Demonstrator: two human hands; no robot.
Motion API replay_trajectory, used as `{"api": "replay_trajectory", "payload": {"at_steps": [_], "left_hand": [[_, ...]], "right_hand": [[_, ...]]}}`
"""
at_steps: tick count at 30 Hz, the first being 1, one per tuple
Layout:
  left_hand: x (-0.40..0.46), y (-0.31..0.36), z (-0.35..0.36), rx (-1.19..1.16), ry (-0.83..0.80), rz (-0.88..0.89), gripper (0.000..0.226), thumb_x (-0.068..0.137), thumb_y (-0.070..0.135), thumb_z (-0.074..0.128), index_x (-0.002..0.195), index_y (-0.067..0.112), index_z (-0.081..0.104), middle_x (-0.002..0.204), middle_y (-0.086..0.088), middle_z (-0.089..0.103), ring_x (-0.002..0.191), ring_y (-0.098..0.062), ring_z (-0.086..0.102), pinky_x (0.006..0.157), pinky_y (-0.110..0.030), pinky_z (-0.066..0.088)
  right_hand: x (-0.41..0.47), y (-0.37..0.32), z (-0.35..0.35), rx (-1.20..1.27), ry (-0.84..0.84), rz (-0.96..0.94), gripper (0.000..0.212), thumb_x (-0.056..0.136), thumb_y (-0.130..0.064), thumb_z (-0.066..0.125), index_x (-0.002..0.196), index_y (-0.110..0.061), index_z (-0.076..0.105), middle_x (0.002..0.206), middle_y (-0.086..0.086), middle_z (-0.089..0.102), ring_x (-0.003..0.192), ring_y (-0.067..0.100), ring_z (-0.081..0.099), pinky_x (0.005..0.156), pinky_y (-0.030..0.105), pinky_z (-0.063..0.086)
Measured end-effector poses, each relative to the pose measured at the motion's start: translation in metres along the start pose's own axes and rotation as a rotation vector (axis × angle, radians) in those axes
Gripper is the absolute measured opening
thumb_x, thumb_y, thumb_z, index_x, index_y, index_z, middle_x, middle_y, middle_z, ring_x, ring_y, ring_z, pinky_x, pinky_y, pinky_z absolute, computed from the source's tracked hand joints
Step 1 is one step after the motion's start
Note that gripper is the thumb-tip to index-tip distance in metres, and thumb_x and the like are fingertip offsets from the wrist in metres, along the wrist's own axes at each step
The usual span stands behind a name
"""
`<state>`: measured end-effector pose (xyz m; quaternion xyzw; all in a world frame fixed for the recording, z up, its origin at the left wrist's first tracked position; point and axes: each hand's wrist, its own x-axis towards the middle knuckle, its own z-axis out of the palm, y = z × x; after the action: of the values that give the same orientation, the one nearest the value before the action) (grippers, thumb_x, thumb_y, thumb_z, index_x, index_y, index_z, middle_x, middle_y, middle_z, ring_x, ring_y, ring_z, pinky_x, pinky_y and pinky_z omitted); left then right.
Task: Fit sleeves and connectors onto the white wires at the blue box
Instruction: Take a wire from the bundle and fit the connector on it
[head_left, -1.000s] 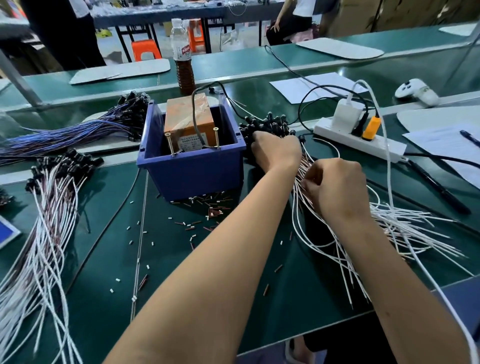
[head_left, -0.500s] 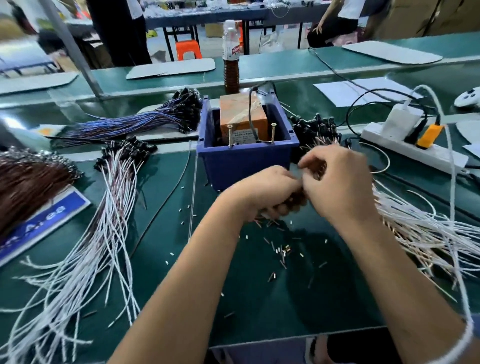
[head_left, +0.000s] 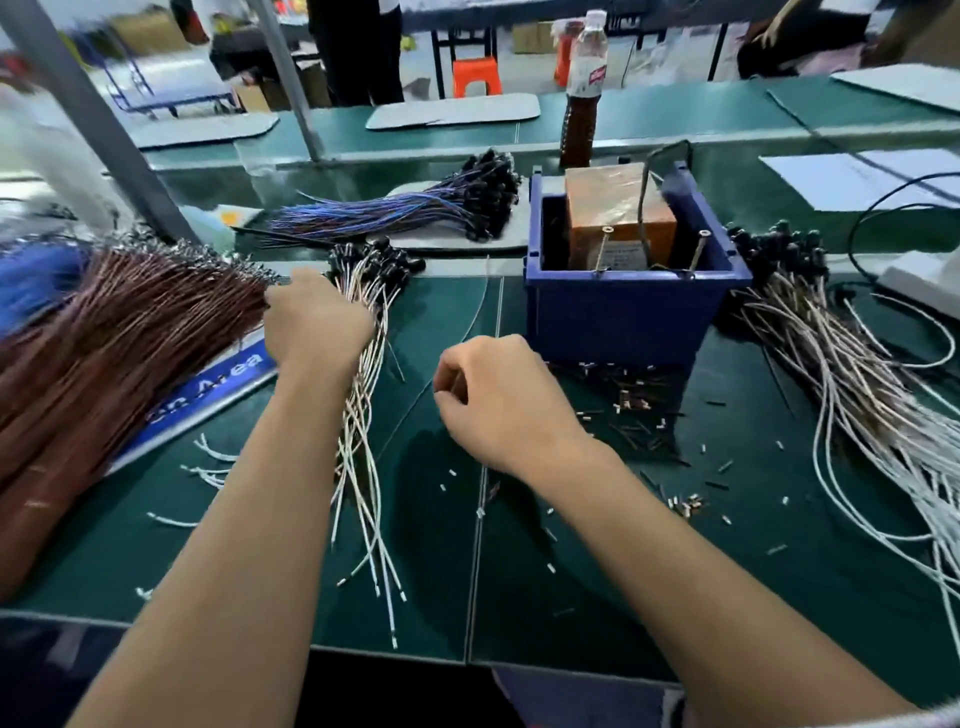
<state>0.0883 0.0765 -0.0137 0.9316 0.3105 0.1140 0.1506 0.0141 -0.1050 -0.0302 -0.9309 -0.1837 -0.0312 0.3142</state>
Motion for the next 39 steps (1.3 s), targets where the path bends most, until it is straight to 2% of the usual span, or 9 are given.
{"api": "replay_trajectory", "payload": {"at_steps": [7,11,14,17,21,24,27,33,39], "left_hand": [[0.012,-0.016,0.001,-0.199,0.047,-0.013,0.021,0.082,0.007,0.064,0.100,0.004,0.075,0.093,-0.018,0.069,0.097,-0.040,0.067,0.077,-0.037,0.048],[0.015,-0.014,-0.011,-0.436,0.087,-0.105,0.020,0.089,-0.001,0.055,0.070,0.006,0.055,0.071,-0.009,0.057,0.077,-0.027,0.054,0.072,-0.035,0.044],[0.007,0.000,-0.029,-0.977,0.040,-0.184,0.018,0.099,-0.004,0.044,0.092,0.007,0.055,0.093,-0.014,0.071,0.077,-0.021,0.064,0.063,-0.029,0.049],[-0.016,0.023,-0.057,-1.600,-0.192,-0.159,0.025,0.102,-0.001,0.033,0.085,0.011,0.048,0.066,-0.001,0.056,0.049,-0.010,0.043,0.044,-0.019,0.033],[-0.054,0.060,-0.088,-2.100,-0.393,-0.073,0.032,0.102,0.015,0.041,0.072,0.022,0.034,0.054,0.005,0.031,0.045,-0.010,0.019,0.043,-0.024,0.016],[-0.077,0.083,-0.101,-2.191,-0.364,0.029,0.040,0.108,0.024,0.042,0.069,0.023,0.031,0.055,0.006,0.022,0.047,-0.011,0.013,0.042,-0.024,0.016],[-0.087,0.094,-0.106,-2.258,-0.428,0.096,0.043,0.109,0.031,0.040,0.068,0.021,0.033,0.054,0.006,0.020,0.049,-0.012,0.012,0.046,-0.025,0.014],[-0.091,0.092,-0.085,-2.282,-0.435,0.067,0.044,0.111,0.030,0.035,0.068,0.022,0.035,0.053,0.006,0.022,0.049,-0.012,0.013,0.043,-0.025,0.015],[-0.125,0.093,-0.019,-1.783,-0.232,0.356,0.037,0.106,0.024,0.052,0.071,0.020,0.039,0.060,0.000,0.027,0.052,-0.015,0.020,0.047,-0.031,0.021]], "right_hand": [[0.009,-0.021,0.018,-0.001,-0.053,-0.031,0.010,0.090,-0.022,0.064,0.092,-0.018,0.073,0.088,0.006,0.073,0.083,0.033,0.068,0.078,0.041,0.061],[0.009,-0.016,0.018,0.014,-0.031,-0.020,0.014,0.089,-0.020,0.063,0.094,-0.019,0.077,0.088,0.004,0.075,0.084,0.031,0.069,0.079,0.039,0.060],[0.009,-0.011,0.014,0.115,0.045,-0.013,0.010,0.092,-0.021,0.068,0.091,-0.019,0.078,0.081,-0.002,0.074,0.079,0.022,0.069,0.077,0.038,0.059],[0.009,-0.013,0.003,0.309,0.235,-0.028,0.019,0.098,-0.035,0.071,0.103,-0.017,0.075,0.082,-0.005,0.072,0.077,0.016,0.067,0.078,0.038,0.057],[0.010,-0.029,-0.025,0.645,0.325,-0.107,0.031,0.106,-0.036,0.059,0.123,-0.011,0.066,0.092,-0.003,0.072,0.081,0.009,0.068,0.075,0.031,0.055],[0.005,-0.031,-0.049,0.798,0.409,-0.172,0.015,0.107,-0.021,0.061,0.111,-0.009,0.070,0.079,-0.003,0.073,0.057,0.013,0.070,0.057,0.031,0.056],[-0.001,-0.016,-0.080,0.733,0.455,-0.189,0.008,0.102,-0.010,0.066,0.100,-0.012,0.073,0.072,-0.005,0.074,0.046,0.003,0.061,0.048,0.013,0.044],[-0.023,0.048,-0.121,0.421,0.424,-0.093,0.012,0.095,-0.023,0.079,0.086,-0.014,0.078,0.071,-0.004,0.077,0.044,0.003,0.058,0.047,0.015,0.045],[-0.040,0.110,-0.109,0.399,0.162,0.097,0.013,0.100,-0.006,0.069,0.092,-0.012,0.077,0.076,-0.002,0.079,0.049,0.011,0.054,0.049,0.017,0.046]]}}
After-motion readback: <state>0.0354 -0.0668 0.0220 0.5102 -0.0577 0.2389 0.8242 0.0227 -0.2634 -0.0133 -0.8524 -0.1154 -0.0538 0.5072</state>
